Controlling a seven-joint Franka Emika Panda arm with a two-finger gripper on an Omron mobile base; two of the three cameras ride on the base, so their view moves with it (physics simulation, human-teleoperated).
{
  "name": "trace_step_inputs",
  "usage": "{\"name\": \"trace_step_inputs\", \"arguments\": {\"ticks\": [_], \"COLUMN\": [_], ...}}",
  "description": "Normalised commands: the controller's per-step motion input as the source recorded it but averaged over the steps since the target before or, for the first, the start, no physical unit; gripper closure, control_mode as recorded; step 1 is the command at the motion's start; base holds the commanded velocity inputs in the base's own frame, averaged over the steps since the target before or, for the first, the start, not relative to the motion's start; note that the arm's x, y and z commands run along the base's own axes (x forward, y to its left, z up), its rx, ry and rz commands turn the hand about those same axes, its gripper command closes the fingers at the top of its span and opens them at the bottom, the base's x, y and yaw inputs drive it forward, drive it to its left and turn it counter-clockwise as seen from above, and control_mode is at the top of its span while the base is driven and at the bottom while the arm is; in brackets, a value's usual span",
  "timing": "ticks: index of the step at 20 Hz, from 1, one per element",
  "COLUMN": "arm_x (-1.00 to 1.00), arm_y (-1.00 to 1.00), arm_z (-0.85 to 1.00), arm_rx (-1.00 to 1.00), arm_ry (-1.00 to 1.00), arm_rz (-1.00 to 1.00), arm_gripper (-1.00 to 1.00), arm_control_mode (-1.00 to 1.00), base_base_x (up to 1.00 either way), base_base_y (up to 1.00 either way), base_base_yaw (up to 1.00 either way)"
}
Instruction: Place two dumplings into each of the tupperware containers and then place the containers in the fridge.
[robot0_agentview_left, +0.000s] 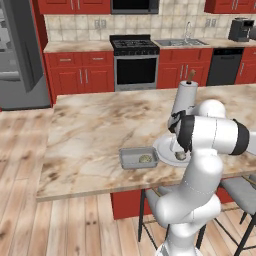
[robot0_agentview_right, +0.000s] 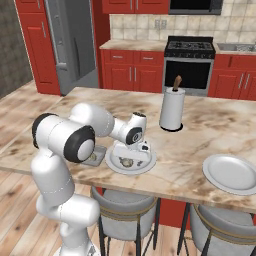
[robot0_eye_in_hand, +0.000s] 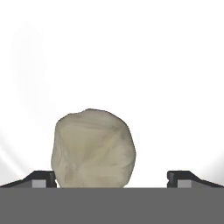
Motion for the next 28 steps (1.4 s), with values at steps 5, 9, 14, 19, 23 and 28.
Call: {"name": "trace_step_inputs", "arguments": {"ticks": [5, 9, 14, 19, 23, 28], "arm_x": [0.0, 0.0, 0.0, 0.0, 0.0, 0.0], "arm_y": [0.01, 0.07, 0.06, 0.01, 0.05, 0.06], "arm_z": [0.0, -0.05, -0.04, -0.04, -0.19, -0.14], "arm_rx": [0.0, 0.0, 0.0, 0.0, 0.0, 0.0], "arm_ry": [0.0, 0.0, 0.0, 0.0, 0.0, 0.0], "arm_rz": [0.0, 0.0, 0.0, 0.0, 0.0, 0.0], "arm_gripper": [-1.0, -1.0, -1.0, -1.0, -1.0, -1.0], "arm_control_mode": [-1.0, -1.0, -1.0, -1.0, -1.0, -1.0], "base_base_x": [0.0, 0.0, 0.0, 0.0, 0.0, 0.0], "base_base_y": [0.0, 0.0, 0.0, 0.0, 0.0, 0.0], "base_base_yaw": [0.0, 0.0, 0.0, 0.0, 0.0, 0.0]}}
